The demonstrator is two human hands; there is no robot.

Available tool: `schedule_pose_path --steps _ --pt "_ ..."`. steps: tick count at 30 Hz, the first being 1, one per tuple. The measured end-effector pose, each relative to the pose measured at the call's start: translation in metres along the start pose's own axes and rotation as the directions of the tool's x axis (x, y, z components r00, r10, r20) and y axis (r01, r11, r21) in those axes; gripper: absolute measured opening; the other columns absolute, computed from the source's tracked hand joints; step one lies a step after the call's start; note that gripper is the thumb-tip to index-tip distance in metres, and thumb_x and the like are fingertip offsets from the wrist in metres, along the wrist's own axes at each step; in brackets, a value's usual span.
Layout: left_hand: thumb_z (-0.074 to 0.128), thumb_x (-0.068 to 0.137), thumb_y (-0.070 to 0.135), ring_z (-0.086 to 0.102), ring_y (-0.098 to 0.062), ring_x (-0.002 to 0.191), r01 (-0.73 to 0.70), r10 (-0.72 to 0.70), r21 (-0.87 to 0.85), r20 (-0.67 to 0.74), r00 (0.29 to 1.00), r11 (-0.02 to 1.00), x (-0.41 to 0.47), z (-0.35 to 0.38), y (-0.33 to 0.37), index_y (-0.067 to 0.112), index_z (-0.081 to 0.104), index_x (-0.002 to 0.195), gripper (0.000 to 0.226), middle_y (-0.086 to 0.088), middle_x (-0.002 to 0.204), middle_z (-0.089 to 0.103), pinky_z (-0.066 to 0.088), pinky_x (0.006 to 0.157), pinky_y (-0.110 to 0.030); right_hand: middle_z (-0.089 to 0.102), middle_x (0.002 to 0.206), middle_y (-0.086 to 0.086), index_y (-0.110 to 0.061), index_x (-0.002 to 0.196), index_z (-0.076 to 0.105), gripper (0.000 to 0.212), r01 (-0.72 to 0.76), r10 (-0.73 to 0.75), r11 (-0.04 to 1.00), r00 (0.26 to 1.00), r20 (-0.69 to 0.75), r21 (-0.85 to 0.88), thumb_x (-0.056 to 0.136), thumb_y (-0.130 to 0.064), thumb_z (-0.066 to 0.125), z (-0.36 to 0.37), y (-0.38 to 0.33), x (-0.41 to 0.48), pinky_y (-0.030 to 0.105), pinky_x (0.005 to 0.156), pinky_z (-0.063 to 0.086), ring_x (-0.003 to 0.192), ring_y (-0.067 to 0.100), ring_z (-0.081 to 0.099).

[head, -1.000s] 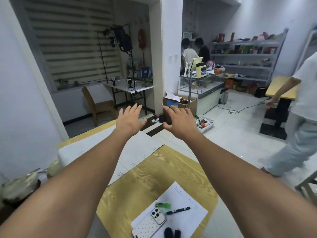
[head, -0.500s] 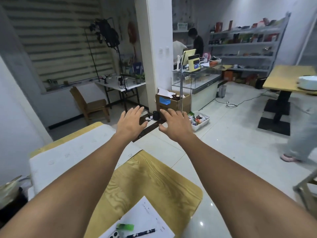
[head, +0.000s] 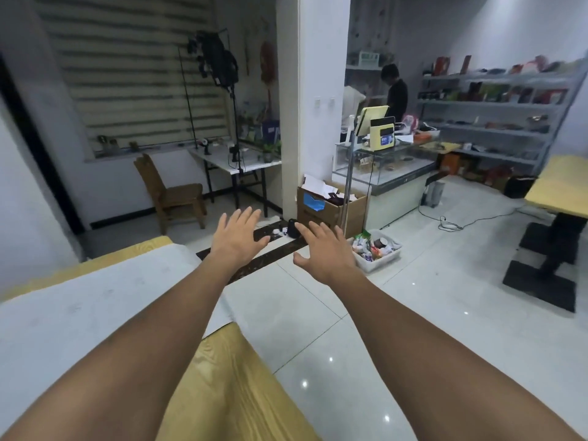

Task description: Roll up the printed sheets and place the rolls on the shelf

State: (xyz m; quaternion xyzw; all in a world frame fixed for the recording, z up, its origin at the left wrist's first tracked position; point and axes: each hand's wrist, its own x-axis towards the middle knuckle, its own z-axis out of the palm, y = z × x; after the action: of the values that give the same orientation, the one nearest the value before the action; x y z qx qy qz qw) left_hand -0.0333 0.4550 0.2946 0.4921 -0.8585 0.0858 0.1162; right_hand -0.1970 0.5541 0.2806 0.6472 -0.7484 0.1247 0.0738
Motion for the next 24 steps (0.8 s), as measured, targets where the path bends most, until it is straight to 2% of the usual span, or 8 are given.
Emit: schedule_pose_path --steps 5,11,18,24 --pt "0.031 0.092 0.055 0.007 -0.019 0.141 0.041 -0.042 0.023 0.076 0.996 0.999 0.054 0.014 0.015 0.022 0.01 0.146 0.067 0.001 0.154 0.011 0.002 0.114 -0.042 0.024 0.154 0.003 -0.03 0.148 0.016 0.064 0.032 -0.03 0.998 0.999 -0.032 0.052 0.092 -0.047 0.041 0.004 0.033 0.061 0.044 0.115 0.007 0.142 0.023 0.017" --pt "0.032 0.092 0.055 0.007 -0.019 0.141 0.105 -0.106 0.017 0.071 0.992 0.994 0.096 0.029 0.025 0.022 0.012 0.146 0.066 0.001 0.154 0.013 0.003 0.115 -0.041 0.029 0.152 0.003 -0.029 0.147 0.022 0.062 0.118 -0.114 0.991 0.992 -0.058 0.069 0.092 -0.049 0.041 0.015 0.048 0.124 0.045 0.114 0.012 0.14 0.023 0.023" --pt "0.034 0.093 0.052 0.007 -0.019 0.141 0.315 -0.318 0.053 0.053 0.947 0.947 0.142 0.038 0.008 0.021 0.011 0.146 0.066 0.001 0.154 0.011 0.001 0.114 -0.04 0.027 0.153 0.003 -0.029 0.146 0.025 0.06 0.271 -0.267 0.959 0.962 -0.057 0.085 0.092 -0.048 0.041 0.038 0.054 0.195 0.044 0.115 0.012 0.139 0.023 0.025" --pt "0.032 0.093 0.052 0.005 -0.018 0.141 0.435 -0.444 0.11 0.068 0.894 0.893 0.17 0.061 0.018 0.02 0.009 0.146 0.065 0.001 0.154 0.009 0.001 0.115 -0.041 0.028 0.152 0.003 -0.029 0.146 0.026 0.058 0.408 -0.406 0.906 0.913 -0.04 0.114 0.092 -0.047 0.04 0.06 0.076 0.249 0.042 0.114 0.015 0.137 0.022 0.027"
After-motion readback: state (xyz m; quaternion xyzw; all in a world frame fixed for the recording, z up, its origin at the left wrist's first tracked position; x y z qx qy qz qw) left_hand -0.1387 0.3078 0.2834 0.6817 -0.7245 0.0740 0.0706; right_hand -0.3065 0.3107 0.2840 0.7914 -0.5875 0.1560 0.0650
